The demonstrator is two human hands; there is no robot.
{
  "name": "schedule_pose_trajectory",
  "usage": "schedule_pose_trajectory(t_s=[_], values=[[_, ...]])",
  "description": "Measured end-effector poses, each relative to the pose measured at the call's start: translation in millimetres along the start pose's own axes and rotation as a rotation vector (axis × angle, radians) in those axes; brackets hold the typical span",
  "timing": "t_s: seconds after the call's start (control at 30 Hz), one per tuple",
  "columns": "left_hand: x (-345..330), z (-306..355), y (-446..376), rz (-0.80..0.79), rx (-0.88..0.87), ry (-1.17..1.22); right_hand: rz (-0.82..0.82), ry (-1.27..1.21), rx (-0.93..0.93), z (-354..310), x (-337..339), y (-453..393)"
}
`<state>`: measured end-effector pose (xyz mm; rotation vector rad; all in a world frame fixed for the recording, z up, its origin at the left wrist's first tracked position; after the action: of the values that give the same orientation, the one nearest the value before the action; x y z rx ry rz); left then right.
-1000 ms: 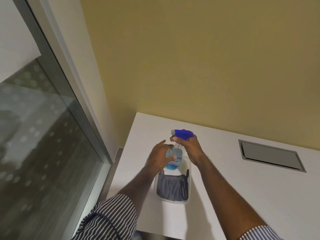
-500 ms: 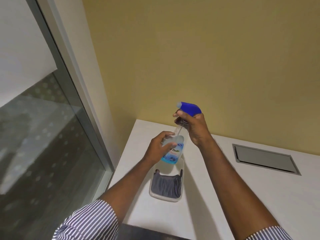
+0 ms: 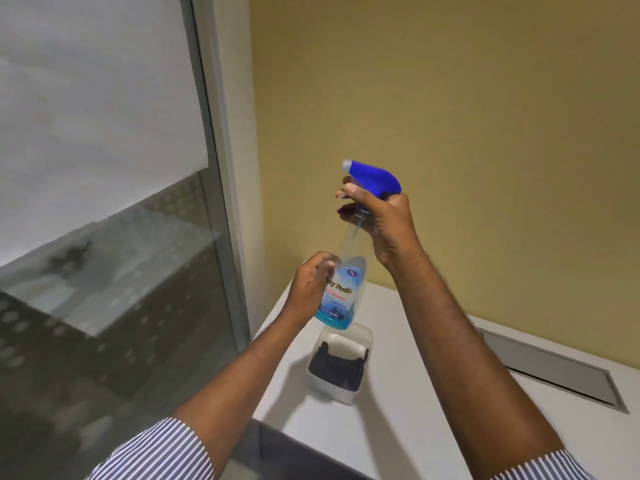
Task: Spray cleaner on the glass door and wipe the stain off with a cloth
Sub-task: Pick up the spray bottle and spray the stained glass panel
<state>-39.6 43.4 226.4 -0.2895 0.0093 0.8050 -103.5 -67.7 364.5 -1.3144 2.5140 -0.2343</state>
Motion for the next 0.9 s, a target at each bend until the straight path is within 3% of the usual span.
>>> schedule_pose_trajectory(t_s=[0.23,0.47,0.73,0.9], values=[[38.5,42.4,65.8,0.095,0.082,-0.052,-0.367,-0.156,-0.019,-29.3,-66.6,52.2],[105.3,55.7,139.2,0.282,0.225,-0.056,-0.589,-0.168,-0.054,-24.2,-161.6,100.0],[223.9,80.8,267.1,0.832,0.192,0.024,-0.904,-0.176,-0.038,-23.8,-307.4,193.8],[268.5,122.4,365.4,1.008,0.033,0.114,-1.052,-0.22,0.013,-42.1,-388.3,281.3]])
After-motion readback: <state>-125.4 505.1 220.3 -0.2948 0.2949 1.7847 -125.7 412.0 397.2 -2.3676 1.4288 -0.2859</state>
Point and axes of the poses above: each hand's wrist, its own y-axis away from the middle knuckle, its own x-axis out of the back of the hand, z = x × y, the point moved 7 cm from there along -y, towards the middle knuckle, and after that the axes turned 5 degrees about y, right-handed, at the moved point
